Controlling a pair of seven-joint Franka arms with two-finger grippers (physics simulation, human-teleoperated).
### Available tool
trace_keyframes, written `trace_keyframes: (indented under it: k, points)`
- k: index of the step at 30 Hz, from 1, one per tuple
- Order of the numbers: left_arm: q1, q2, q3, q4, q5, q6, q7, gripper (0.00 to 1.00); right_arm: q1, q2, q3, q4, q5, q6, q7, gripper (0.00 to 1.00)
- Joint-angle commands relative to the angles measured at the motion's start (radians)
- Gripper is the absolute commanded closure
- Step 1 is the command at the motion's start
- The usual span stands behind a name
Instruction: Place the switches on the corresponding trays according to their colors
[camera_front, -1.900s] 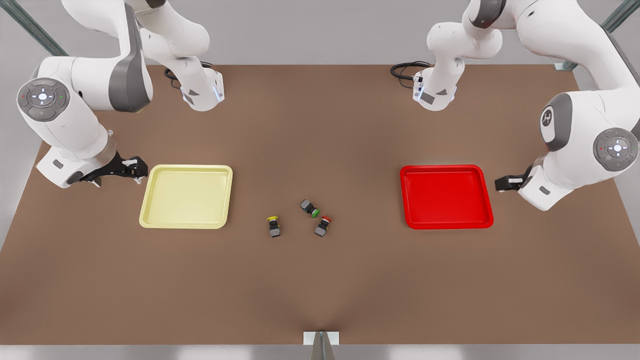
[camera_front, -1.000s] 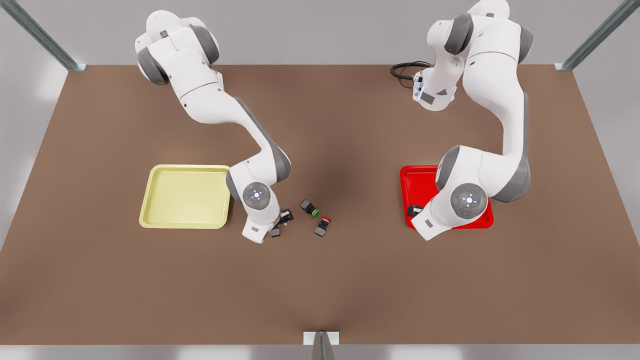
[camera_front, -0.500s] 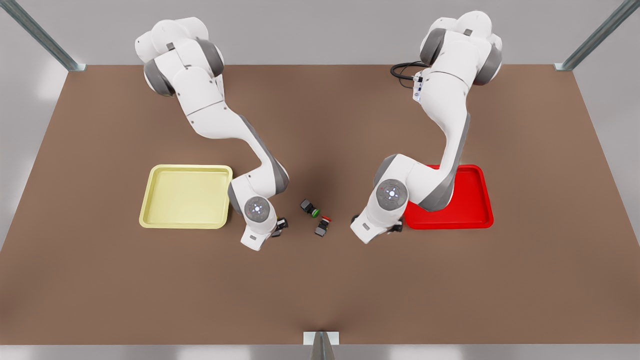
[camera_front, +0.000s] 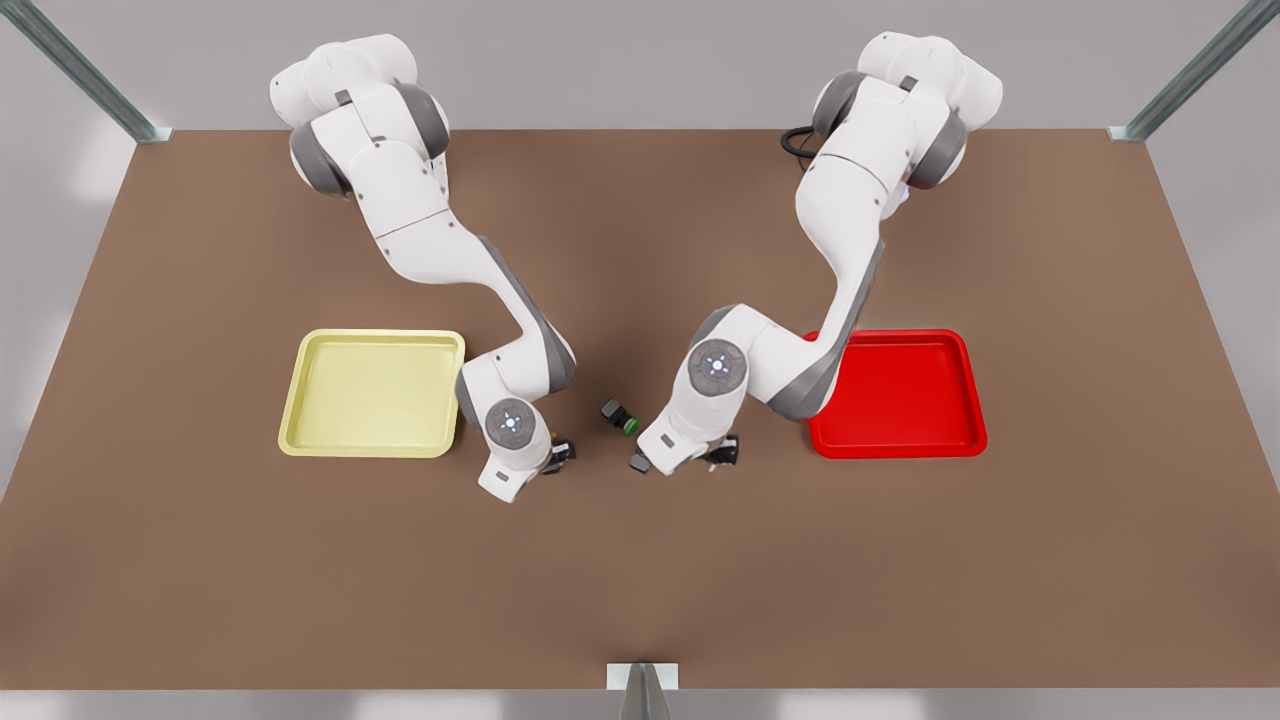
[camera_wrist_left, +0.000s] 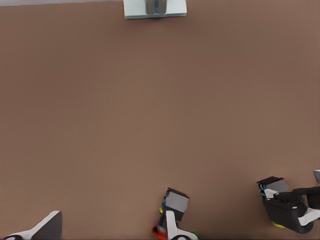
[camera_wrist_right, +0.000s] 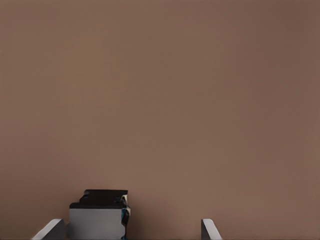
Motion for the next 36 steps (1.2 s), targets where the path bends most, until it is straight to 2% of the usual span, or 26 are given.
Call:
trace_keyframes:
  k: [1,5,17,20,24,28,31,32,33,35,36]
  points:
    - [-0.011,-0.001,0.003,0.000,-0.002,0.000,-0.001,0.00,0.000,0.001,0.000,0.001,0.001,0.000,0.000,0.00]
    - [-0.097,-0.007,0.006,-0.001,-0.005,-0.007,-0.013,0.00,0.000,0.006,0.000,-0.001,0.001,0.000,0.001,0.00]
    - [-0.131,0.059,0.018,-0.008,-0.055,-0.046,0.053,0.00,-0.003,0.009,0.000,-0.001,0.050,-0.002,0.184,0.00]
    - [-0.203,0.113,0.090,0.017,-0.058,-0.045,0.039,0.00,-0.003,0.013,-0.003,-0.001,0.050,0.000,0.184,0.00]
    - [-0.201,0.122,0.090,0.037,-0.066,-0.045,0.051,0.00,-0.003,0.020,-0.005,0.001,0.061,0.000,0.184,0.00]
    - [-0.203,0.119,0.106,0.052,-0.089,-0.074,0.312,0.00,-0.005,0.024,-0.005,0.001,0.061,0.000,0.184,0.00]
    - [-0.204,0.125,0.106,0.052,-0.134,-0.071,0.331,0.00,-0.003,0.024,-0.005,0.002,0.061,0.000,0.184,0.00]
    - [-0.204,0.133,0.107,0.054,-0.180,-0.071,0.314,0.00,-0.003,0.023,-0.005,0.002,0.062,0.000,0.184,0.09]
    - [-0.209,0.133,0.130,0.052,-0.229,-0.069,0.295,0.00,-0.003,0.024,-0.005,0.002,0.061,0.000,0.184,0.12]
    - [-0.233,0.153,0.184,0.057,-0.307,-0.066,0.294,0.00,-0.003,0.023,-0.005,0.007,0.061,0.000,0.182,0.13]
    - [-0.240,0.159,0.184,0.058,-0.309,-0.053,0.272,0.00,-0.003,0.023,-0.005,0.007,0.061,0.000,0.182,0.18]
